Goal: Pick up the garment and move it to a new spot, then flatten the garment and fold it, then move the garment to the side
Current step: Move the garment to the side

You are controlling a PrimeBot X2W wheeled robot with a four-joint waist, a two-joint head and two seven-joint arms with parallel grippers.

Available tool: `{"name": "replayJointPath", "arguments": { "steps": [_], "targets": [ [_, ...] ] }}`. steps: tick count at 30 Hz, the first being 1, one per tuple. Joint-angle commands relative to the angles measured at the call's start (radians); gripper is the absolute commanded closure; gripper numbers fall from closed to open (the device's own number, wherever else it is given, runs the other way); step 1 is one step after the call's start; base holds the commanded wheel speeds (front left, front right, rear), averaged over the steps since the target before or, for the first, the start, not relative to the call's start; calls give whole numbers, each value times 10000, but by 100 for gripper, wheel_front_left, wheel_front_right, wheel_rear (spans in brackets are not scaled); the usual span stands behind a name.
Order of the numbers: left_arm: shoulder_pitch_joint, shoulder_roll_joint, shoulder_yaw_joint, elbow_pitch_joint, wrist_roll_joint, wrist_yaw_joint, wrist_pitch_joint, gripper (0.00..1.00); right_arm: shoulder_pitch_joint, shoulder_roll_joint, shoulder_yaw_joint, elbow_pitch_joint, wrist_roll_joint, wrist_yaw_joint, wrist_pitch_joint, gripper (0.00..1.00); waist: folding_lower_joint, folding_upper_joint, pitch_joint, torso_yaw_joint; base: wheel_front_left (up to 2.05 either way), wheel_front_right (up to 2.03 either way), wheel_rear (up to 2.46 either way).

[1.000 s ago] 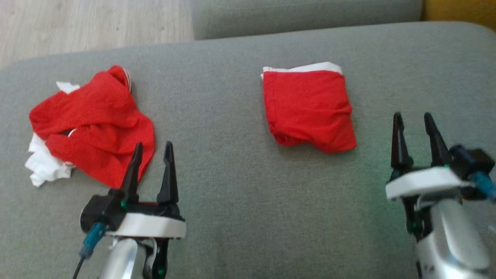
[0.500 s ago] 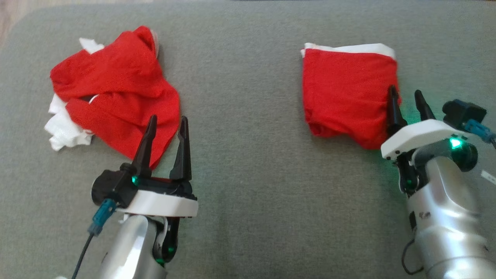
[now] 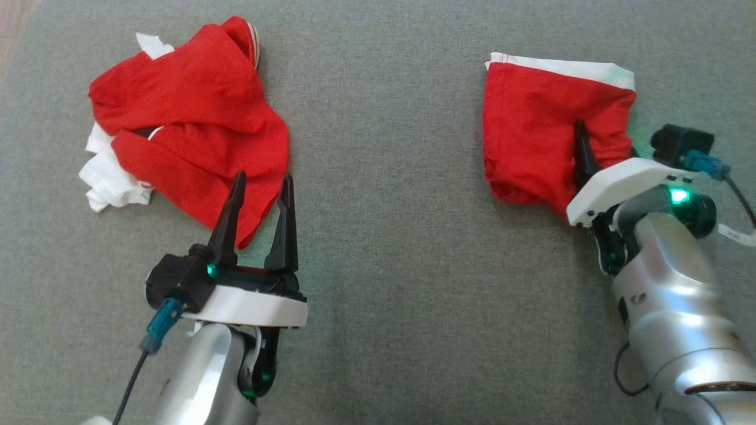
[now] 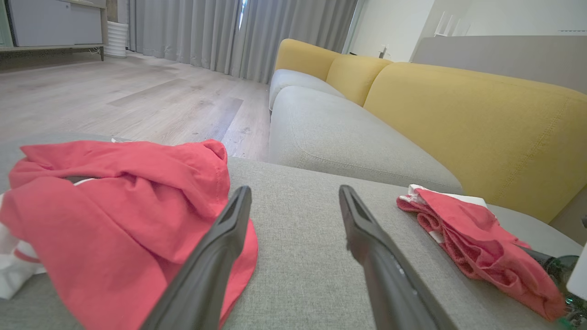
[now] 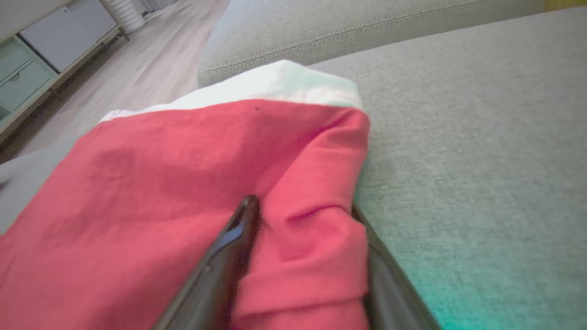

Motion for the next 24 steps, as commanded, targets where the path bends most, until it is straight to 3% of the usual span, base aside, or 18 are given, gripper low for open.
{"name": "replayJointPath", "arguments": {
  "steps": [1, 15, 24],
  "targets": [
    [-381, 53, 262, -250, -28, 66, -80, 0, -72, 199, 347, -17, -161, -9, -124, 100, -1, 0, -36, -47, 0, 0, 0],
    [-389, 53, -134, -387, -218, 175, -80, 0, -157, -477, 1910, 155, -1571, -9, -1029, 100, -1, 0, -932, -1028, 0, 0, 0],
    [-458, 53, -866, -433, -324, 362, -80, 0, 47, -1925, 3772, -189, -907, -9, -445, 100, -1, 0, -1193, -1565, 0, 0, 0]
  ]
}}
